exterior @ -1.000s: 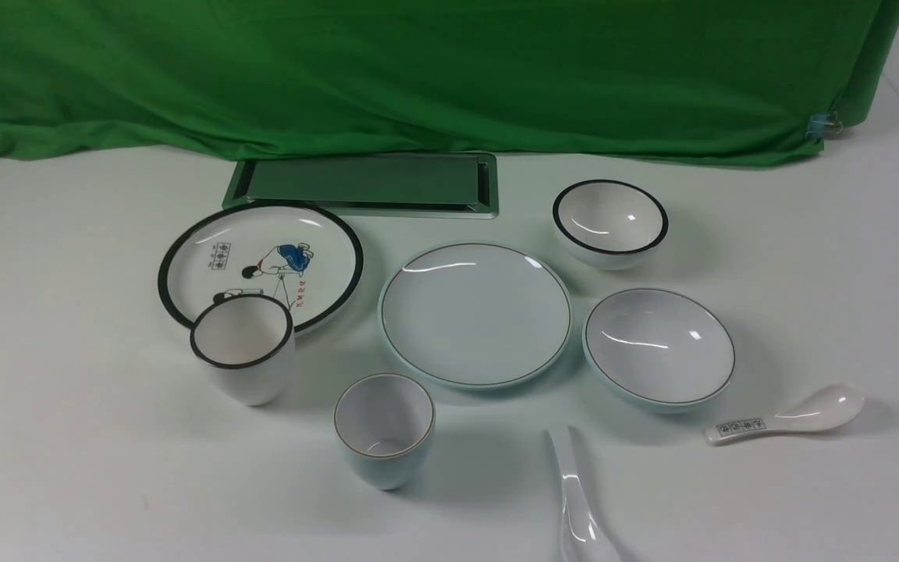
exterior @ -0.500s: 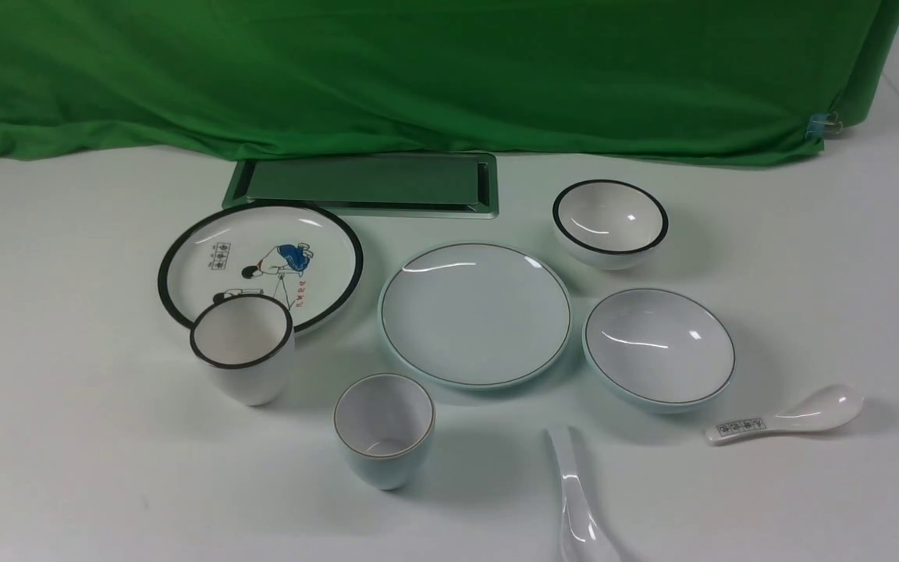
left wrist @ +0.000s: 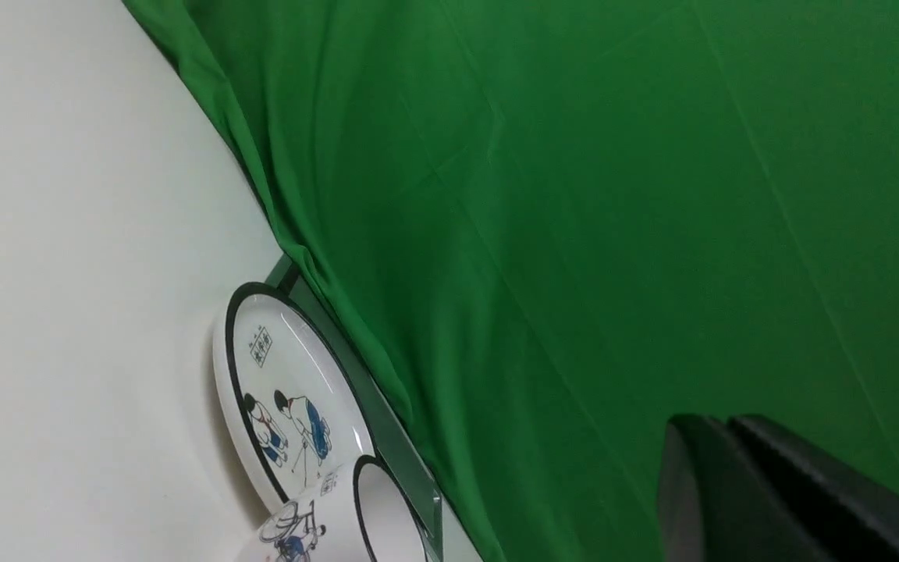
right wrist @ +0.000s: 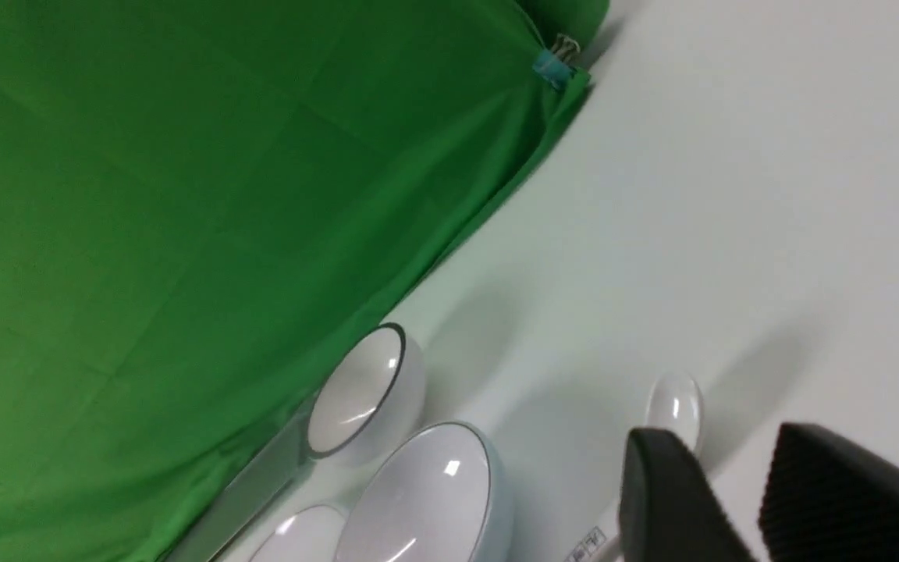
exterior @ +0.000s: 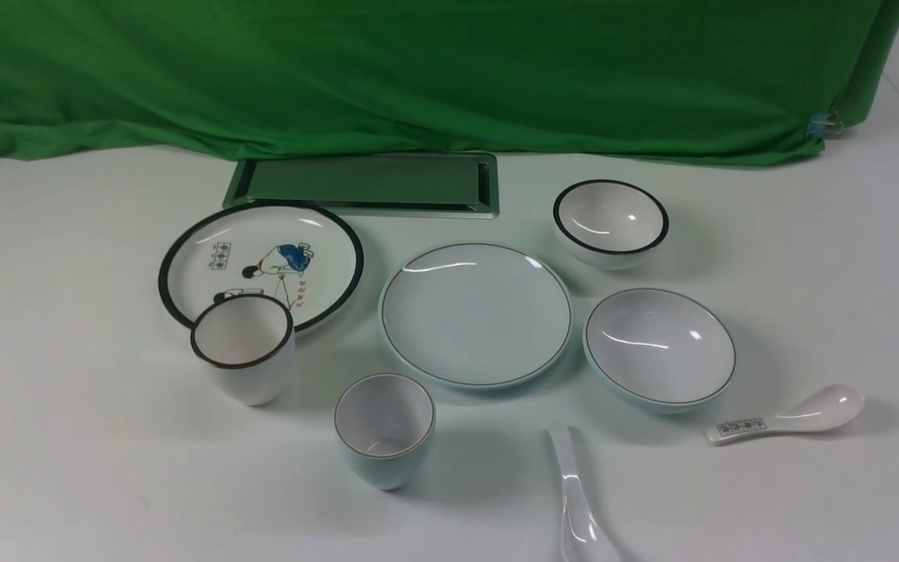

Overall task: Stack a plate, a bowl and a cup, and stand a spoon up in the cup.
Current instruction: Use the right arm to grab a blue rice bowl

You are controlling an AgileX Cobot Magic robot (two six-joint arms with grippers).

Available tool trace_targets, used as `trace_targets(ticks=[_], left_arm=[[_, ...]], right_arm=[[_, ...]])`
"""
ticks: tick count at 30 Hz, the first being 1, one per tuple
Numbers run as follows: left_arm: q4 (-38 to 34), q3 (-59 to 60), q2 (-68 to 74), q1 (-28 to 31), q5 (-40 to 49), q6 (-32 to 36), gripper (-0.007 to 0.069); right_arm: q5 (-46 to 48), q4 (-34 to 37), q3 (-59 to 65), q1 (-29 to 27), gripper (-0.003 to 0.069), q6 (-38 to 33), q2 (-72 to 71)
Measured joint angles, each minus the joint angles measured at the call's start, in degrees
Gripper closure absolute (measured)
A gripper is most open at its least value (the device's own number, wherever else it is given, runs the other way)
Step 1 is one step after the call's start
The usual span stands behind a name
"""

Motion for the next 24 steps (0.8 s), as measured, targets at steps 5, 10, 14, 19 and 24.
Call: trace_targets(ticks=[5,10,14,19,24], left_arm=[[9.37,-6.32,-0.04,-0.05,3.99,3.2,0.0653],[27.63,-19.59,8.8,-0.05,15.29,8.09,0.0653],[35.02,-28.96,22.17,-0.05,27.2,14.16,0.0653],[37.68,-42.53,38.88,-0.69,45.97,29.3,0.0653],[37.43,-53.89,50.91,-6.59,54.51,32.49,0.0653]], right_arm=[[0.05,0.0,-5.55,0.05,0.0599,-12.59,2.01],[1.23,-0.07,-19.47,0.05,0.0646,-34.46,15.34],[5.31,-0.07,-30.53,0.45,0.0646,-44.06,28.0],[17.38,-0.09,-43.74,5.65,0.0646,-51.94,43.59],[31.81,-0.2,-53.97,13.89,0.0647,-56.58,58.16]])
